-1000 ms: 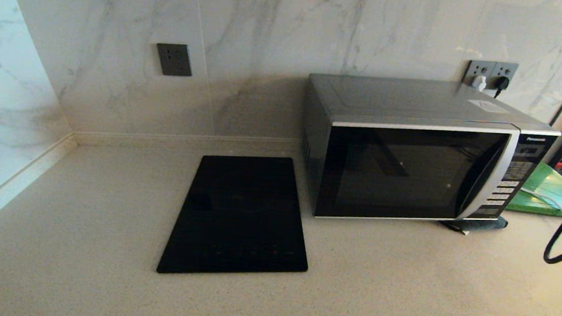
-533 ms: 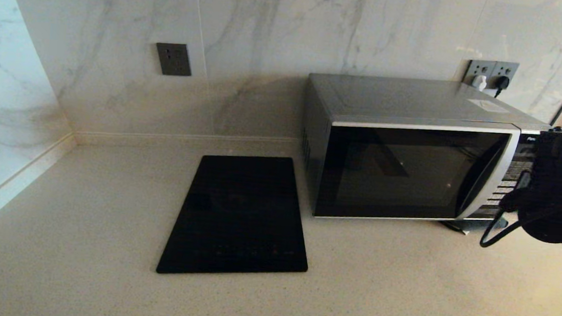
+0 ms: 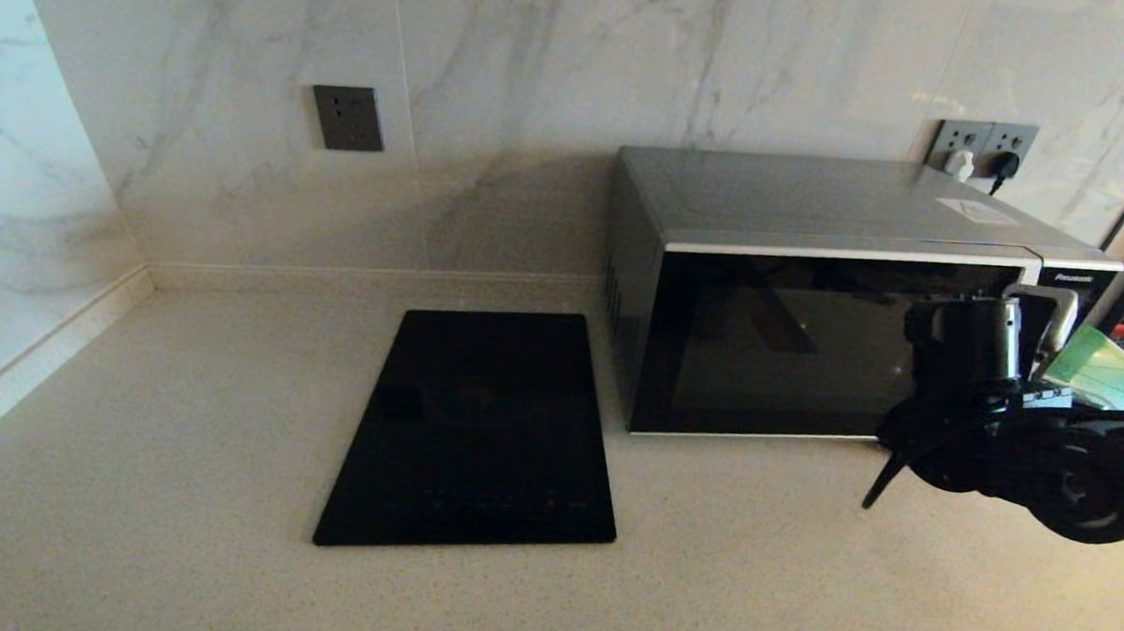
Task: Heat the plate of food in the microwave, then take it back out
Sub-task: Open the microwave oven
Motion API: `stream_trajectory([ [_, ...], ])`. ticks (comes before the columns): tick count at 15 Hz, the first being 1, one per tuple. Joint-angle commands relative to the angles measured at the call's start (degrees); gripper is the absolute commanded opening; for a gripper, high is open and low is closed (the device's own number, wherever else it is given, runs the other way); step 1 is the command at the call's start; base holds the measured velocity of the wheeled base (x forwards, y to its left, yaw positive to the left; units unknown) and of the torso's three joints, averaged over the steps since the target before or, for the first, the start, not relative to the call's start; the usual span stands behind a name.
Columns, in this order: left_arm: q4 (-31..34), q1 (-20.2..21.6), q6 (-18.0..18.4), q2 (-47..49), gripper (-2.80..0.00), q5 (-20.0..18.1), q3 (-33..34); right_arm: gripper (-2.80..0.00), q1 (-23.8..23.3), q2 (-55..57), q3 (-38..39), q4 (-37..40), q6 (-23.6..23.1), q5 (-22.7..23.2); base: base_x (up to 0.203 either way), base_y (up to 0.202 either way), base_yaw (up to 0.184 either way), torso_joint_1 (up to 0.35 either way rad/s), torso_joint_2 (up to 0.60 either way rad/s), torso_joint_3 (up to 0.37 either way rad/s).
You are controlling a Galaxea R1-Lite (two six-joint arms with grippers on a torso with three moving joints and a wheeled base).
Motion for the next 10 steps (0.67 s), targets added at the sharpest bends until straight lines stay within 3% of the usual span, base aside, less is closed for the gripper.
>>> stream_trajectory([
  [1, 0.0, 0.0, -0.1, 0.1, -2.8, 0.0, 0.0, 0.0, 0.1, 2.8, -0.7, 0.8, -0.2, -1.9, 0.0, 0.0, 0.0, 0.0, 0.0, 0.0],
  [10, 0.0, 0.0, -0.1, 0.1, -2.8, 0.0, 0.0, 0.0, -0.1, 7.6, -10.0, 0.7, -0.2, -2.0, 0.0, 0.0, 0.0, 0.0, 0.0, 0.0],
])
